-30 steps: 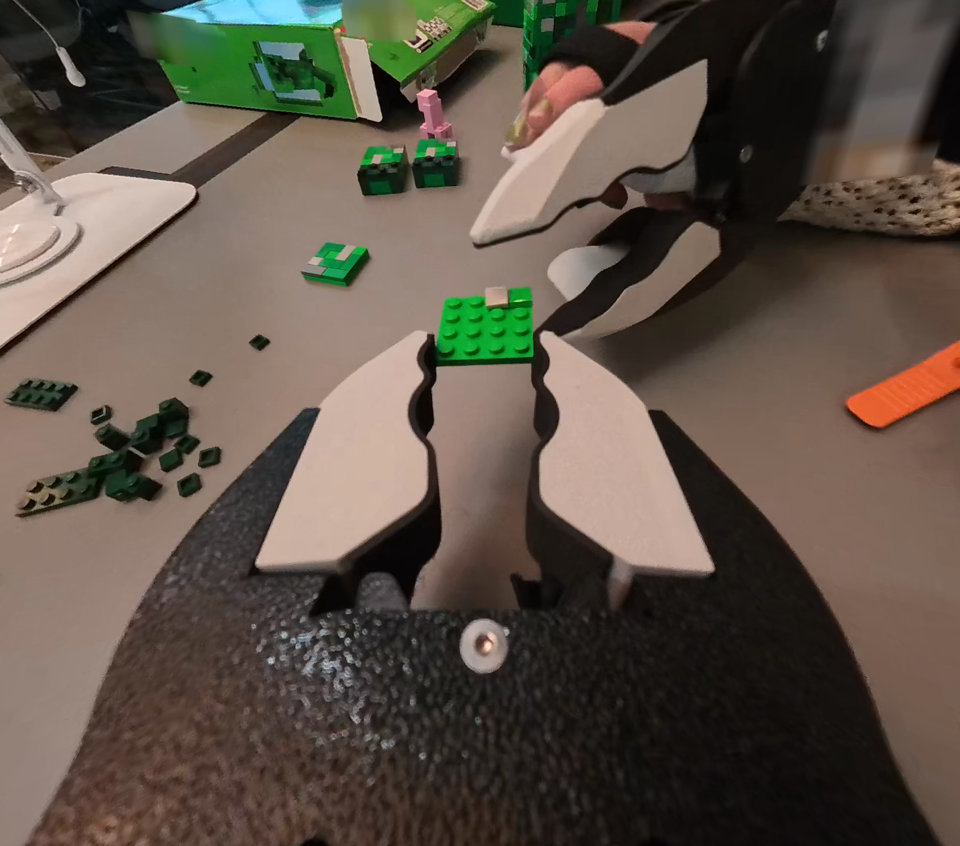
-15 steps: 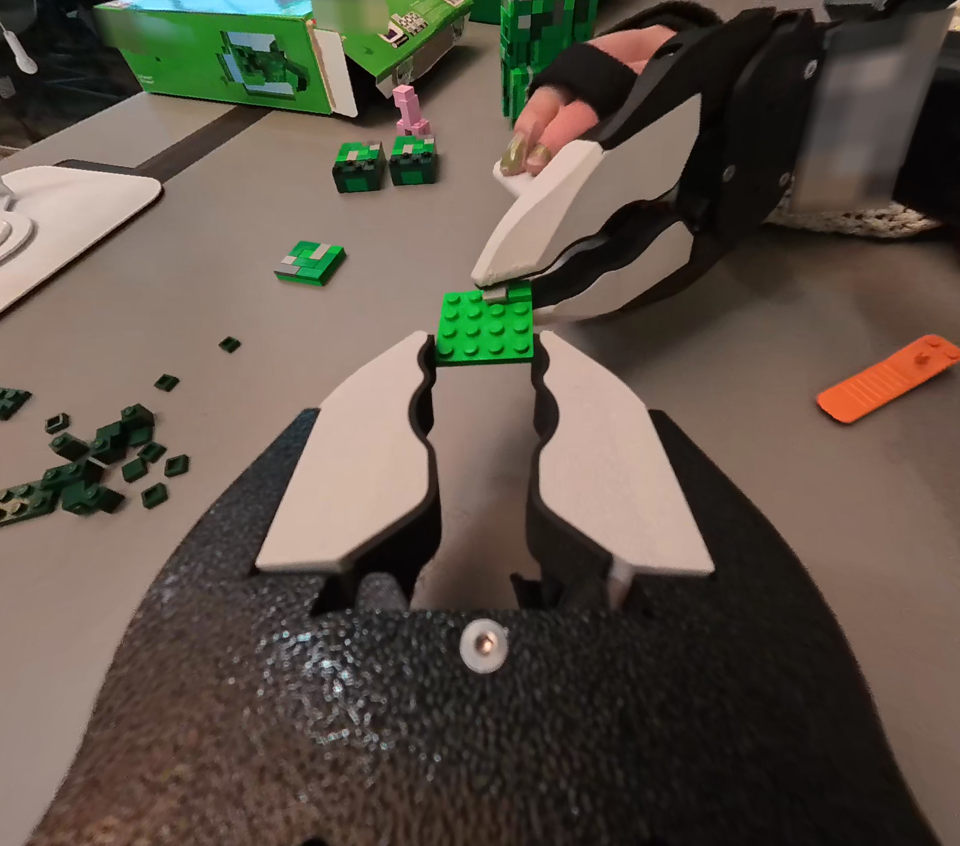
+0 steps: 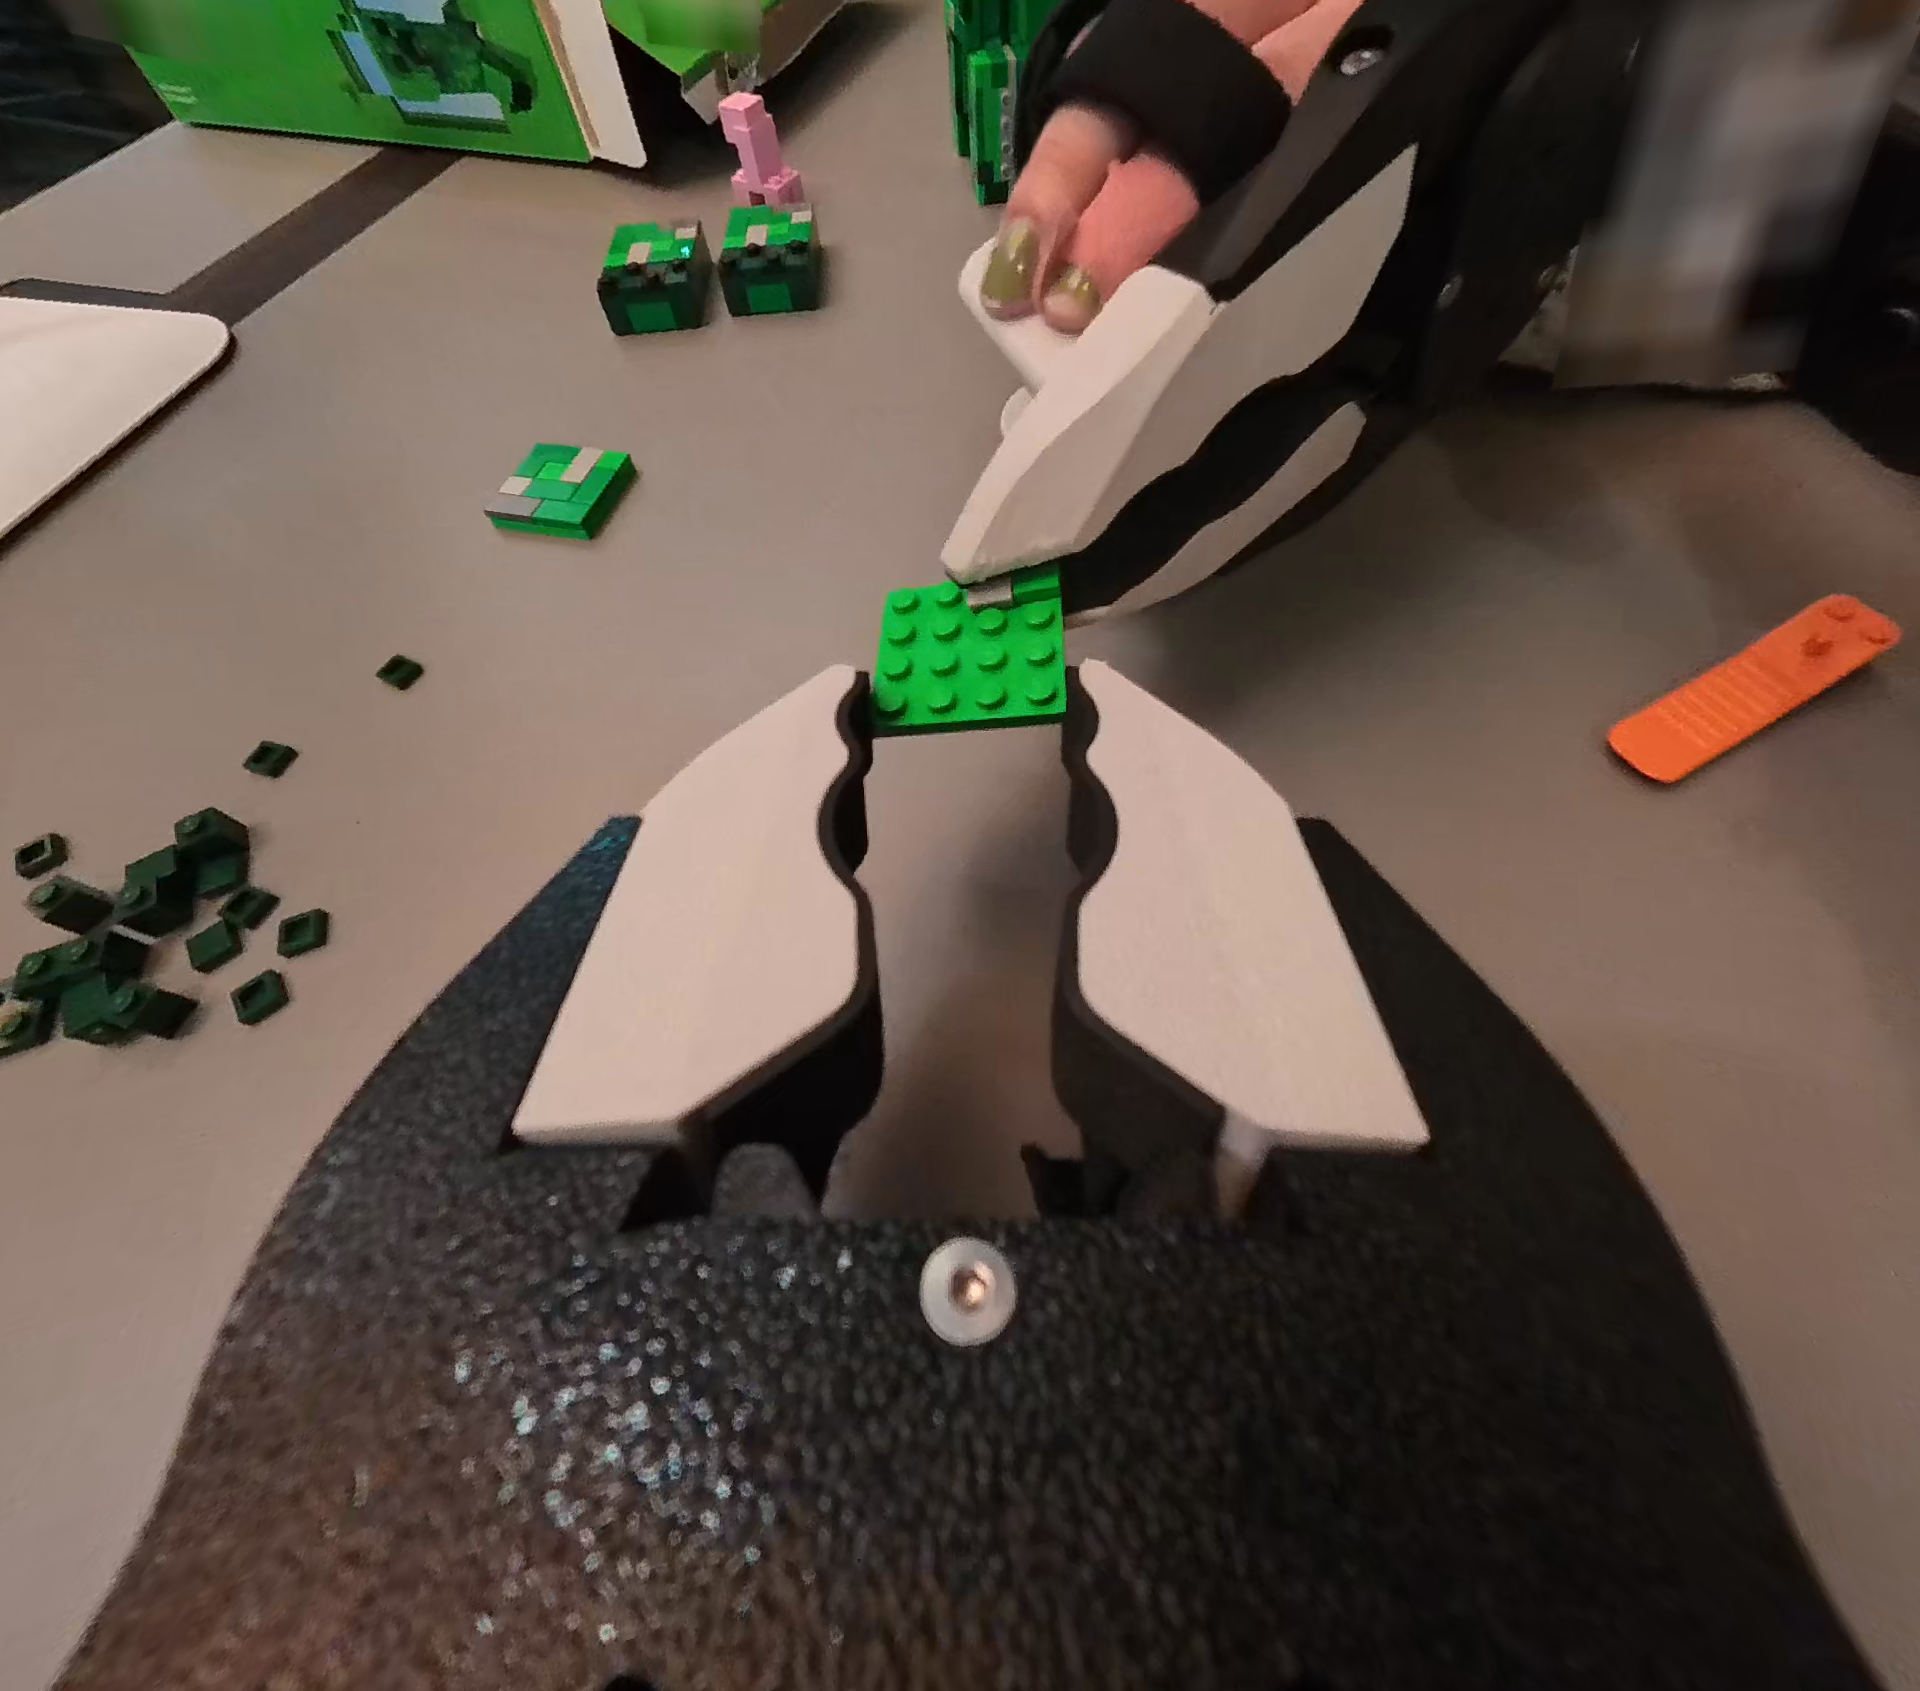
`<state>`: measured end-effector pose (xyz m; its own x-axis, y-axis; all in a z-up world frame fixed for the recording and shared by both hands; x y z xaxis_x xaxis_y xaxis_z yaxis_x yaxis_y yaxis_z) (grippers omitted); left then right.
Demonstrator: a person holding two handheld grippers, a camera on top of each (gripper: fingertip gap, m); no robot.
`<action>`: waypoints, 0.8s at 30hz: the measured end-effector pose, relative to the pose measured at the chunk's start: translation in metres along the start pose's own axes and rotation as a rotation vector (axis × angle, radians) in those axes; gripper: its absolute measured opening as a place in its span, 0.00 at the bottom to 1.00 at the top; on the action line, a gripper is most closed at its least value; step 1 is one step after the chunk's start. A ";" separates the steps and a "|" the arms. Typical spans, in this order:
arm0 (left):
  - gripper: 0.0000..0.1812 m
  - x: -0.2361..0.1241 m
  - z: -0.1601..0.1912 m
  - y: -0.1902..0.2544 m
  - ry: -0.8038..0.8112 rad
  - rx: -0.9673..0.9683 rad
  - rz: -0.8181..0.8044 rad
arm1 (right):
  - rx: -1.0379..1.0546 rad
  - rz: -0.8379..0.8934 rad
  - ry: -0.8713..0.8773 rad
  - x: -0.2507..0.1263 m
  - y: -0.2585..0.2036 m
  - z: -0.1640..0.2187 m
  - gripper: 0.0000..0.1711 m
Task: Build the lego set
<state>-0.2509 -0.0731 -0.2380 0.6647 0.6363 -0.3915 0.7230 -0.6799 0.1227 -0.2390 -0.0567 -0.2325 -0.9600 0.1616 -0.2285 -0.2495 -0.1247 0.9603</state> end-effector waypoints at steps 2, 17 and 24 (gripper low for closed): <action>0.20 0.000 0.000 0.000 0.001 -0.005 0.003 | 0.027 -0.008 0.004 0.000 0.000 0.000 0.05; 0.20 -0.002 -0.002 -0.004 0.021 0.008 -0.024 | 0.359 0.021 0.039 0.001 0.001 0.004 0.14; 0.20 -0.005 0.000 -0.019 0.014 0.032 -0.117 | 0.382 -0.036 0.025 -0.002 -0.010 0.012 0.12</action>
<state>-0.2683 -0.0633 -0.2381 0.5788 0.7170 -0.3884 0.7897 -0.6117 0.0477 -0.2334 -0.0444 -0.2396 -0.9554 0.1346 -0.2628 -0.2228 0.2552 0.9409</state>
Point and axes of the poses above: each gripper's, where its closed fingertips meet, x out along the fingers, z out of its underside, y = z × x across the jaws, the point moved 1 cm from there along -x, back along the fingers, and after that the axes turned 11 degrees about -x, right-handed, at the moved point
